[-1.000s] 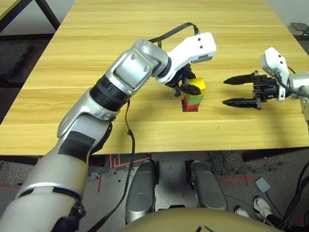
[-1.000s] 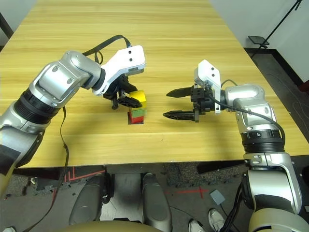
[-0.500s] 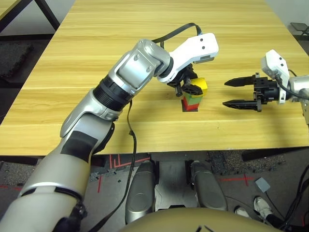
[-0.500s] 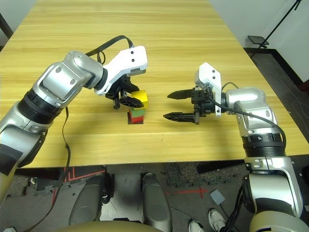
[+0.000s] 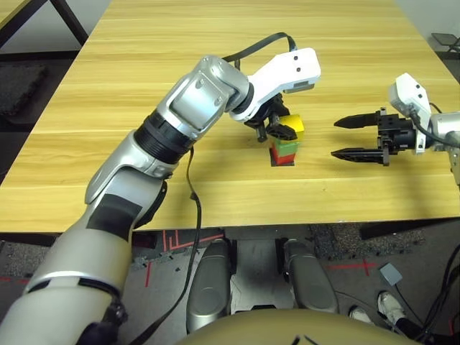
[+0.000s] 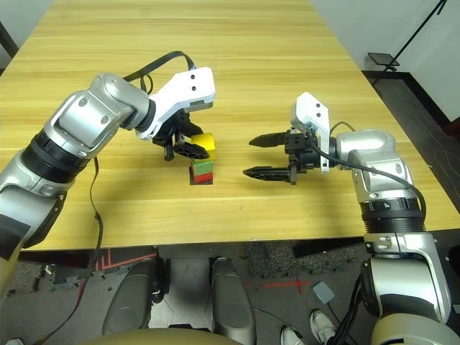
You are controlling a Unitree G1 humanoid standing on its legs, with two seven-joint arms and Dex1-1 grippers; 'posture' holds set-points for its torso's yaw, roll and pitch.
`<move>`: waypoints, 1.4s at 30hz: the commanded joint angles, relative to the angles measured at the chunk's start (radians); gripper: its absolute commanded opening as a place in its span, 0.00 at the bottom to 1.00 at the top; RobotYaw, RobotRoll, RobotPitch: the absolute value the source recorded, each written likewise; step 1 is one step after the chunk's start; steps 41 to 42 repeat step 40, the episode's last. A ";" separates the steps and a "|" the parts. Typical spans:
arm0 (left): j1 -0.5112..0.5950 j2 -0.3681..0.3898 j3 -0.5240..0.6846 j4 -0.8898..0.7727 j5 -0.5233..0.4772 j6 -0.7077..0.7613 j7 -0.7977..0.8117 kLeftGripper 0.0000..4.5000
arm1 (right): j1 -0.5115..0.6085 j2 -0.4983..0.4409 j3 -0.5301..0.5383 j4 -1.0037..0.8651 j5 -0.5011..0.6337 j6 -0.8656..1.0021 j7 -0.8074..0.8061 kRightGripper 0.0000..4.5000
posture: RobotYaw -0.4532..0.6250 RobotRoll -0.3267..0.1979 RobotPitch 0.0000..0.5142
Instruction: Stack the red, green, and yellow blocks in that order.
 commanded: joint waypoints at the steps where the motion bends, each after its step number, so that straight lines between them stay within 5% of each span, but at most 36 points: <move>1: 0.024 -0.025 -0.007 0.007 0.005 0.007 0.021 0.59 | -0.015 -0.002 0.003 0.023 0.004 -0.016 0.009 1.00 | 0.52 0.76 0.32; 7: 0.009 -0.075 0.072 0.015 -0.023 0.042 0.074 1.00 | -0.031 0.000 0.006 0.053 -0.002 -0.033 0.013 1.00 | 0.53 0.75 0.30; 13: -0.006 -0.093 0.308 -0.053 -0.095 0.145 0.190 1.00 | -0.053 -0.011 -0.025 0.107 0.006 -0.039 -0.001 1.00 | 0.54 0.71 0.25; 19: 0.174 -0.174 0.728 -0.266 -0.122 0.240 0.505 1.00 | -0.123 -0.009 -0.178 0.337 0.034 -0.055 -0.182 1.00 | 0.56 0.65 0.20; 24: 0.543 -0.198 0.924 -0.384 -0.071 -0.021 0.696 1.00 | -0.126 -0.001 -0.326 0.613 0.030 -0.238 -0.448 1.00 | 0.57 0.61 0.22; 28: 0.735 -0.215 0.996 -0.341 -0.055 -0.296 0.763 1.00 | -0.122 -0.004 -0.389 0.755 0.027 -0.364 -0.575 1.00 | 0.58 0.60 0.23; 35: 0.853 -0.233 0.980 -0.227 -0.048 -0.586 0.804 1.00 | -0.112 -0.025 -0.431 0.903 0.007 -0.513 -0.727 1.00 | 0.57 0.57 0.26; 42: 0.850 -0.209 0.962 -0.102 -0.052 -0.697 0.813 1.00 | -0.093 -0.029 -0.446 0.944 -0.005 -0.561 -0.814 1.00 | 0.55 0.55 0.25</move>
